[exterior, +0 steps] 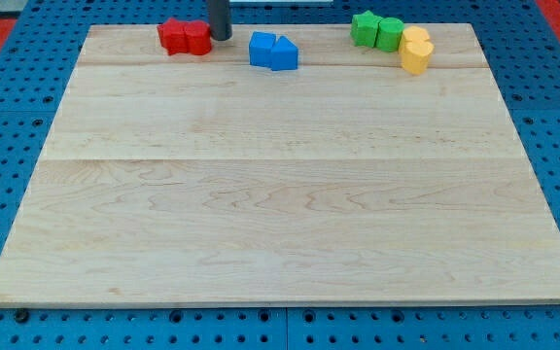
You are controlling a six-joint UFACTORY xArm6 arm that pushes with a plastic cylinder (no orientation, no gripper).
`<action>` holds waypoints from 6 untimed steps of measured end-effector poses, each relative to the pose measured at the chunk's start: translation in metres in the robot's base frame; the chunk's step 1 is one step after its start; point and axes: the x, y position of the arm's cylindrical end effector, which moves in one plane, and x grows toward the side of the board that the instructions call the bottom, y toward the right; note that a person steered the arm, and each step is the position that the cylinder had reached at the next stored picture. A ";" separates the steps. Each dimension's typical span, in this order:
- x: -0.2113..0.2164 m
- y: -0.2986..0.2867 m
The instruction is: Place the arm at top left corner of the board
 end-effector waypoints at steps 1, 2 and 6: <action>0.002 -0.017; 0.096 -0.043; 0.056 -0.205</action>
